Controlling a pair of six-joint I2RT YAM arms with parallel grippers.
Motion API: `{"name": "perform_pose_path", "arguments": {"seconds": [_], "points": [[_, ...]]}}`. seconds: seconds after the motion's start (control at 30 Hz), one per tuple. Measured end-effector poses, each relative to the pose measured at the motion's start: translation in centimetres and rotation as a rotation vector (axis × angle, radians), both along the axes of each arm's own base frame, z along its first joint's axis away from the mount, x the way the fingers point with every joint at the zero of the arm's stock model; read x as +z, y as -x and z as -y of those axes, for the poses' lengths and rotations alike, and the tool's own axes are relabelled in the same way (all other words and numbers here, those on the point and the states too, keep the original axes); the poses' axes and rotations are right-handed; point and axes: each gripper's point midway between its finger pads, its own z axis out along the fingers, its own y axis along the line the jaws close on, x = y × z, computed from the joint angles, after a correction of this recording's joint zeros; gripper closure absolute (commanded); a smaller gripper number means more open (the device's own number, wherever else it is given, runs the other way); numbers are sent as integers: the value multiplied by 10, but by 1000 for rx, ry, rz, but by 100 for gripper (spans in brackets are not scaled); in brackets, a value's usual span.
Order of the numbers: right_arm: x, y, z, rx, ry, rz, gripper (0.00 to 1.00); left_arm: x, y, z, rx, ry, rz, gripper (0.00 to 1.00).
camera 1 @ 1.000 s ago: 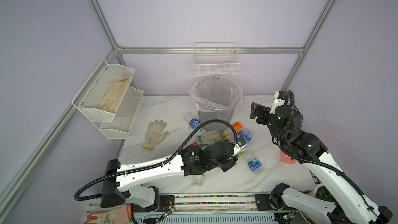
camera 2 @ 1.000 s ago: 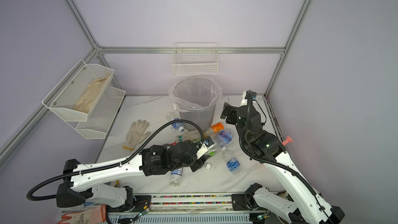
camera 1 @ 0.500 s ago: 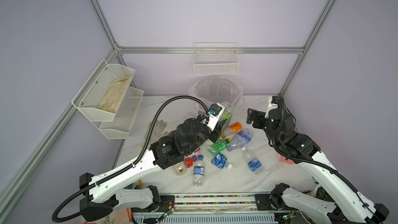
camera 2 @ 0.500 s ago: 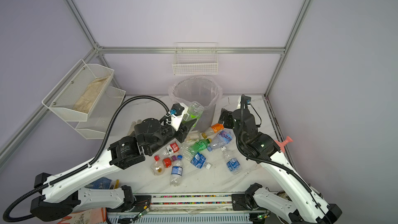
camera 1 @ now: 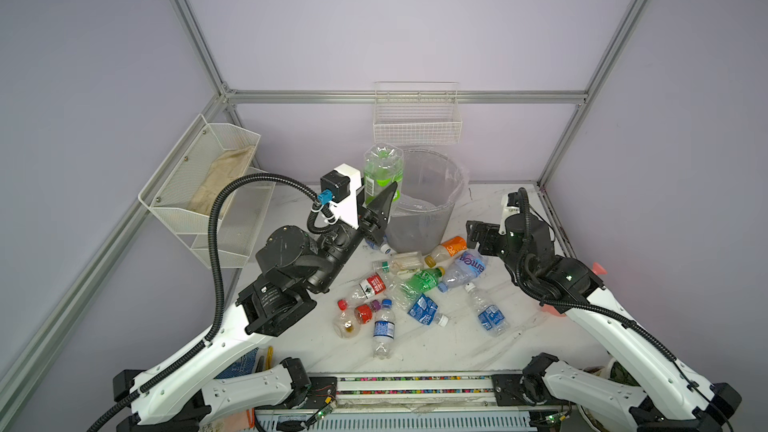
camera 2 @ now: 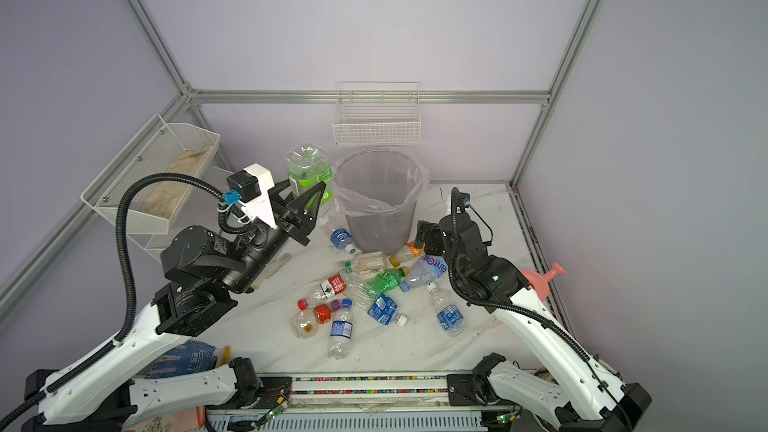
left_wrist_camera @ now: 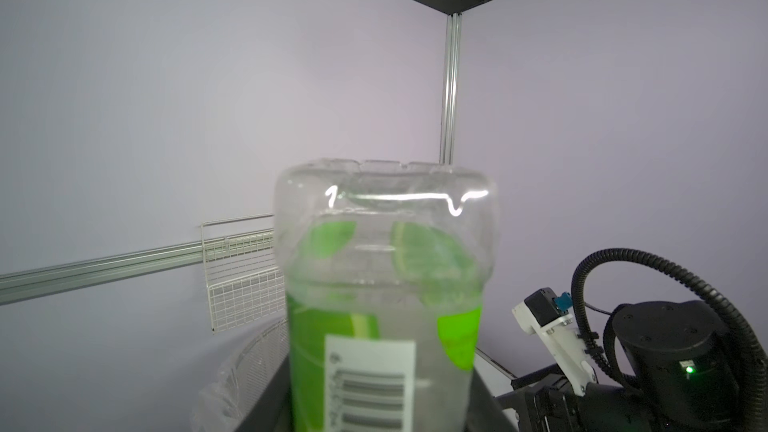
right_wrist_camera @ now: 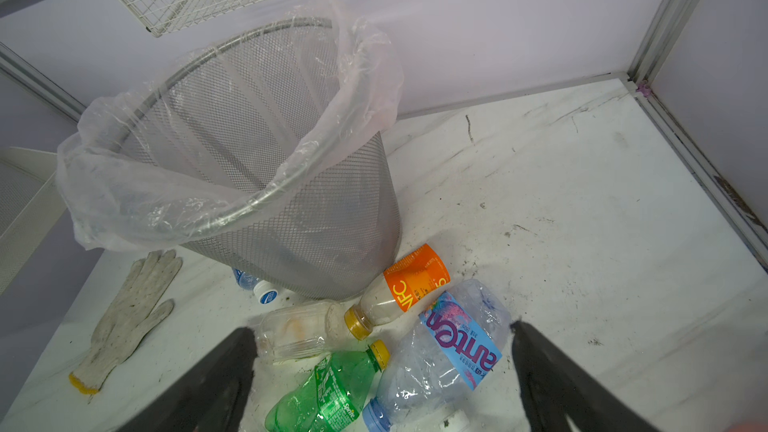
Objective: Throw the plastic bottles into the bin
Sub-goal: 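Carry the green-label bottle over the bin and open the left gripper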
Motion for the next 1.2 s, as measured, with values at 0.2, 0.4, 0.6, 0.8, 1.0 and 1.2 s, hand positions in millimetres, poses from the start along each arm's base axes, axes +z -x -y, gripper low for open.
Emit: {"name": "perform_pose_path", "arguments": {"seconds": [0.2,0.4,0.6,0.8,1.0,1.2], "points": [[0,1,-2,10,-3,-3,3,11,-4,-6,18,41,35,80],[0,1,-2,13,-4,-2,3,-8,-39,7,37,-20,5,80],[5,4,0,14,-9,10,3,-32,-78,29,18,-59,-60,80],[14,11,5,12,-25,34,3,-41,-114,44,-11,-32,-105,79],[18,14,8,10,-31,46,3,-61,-170,69,-43,-53,-207,26],[23,16,11,2,-31,54,3,-111,-206,95,-81,-162,-400,0]]}}
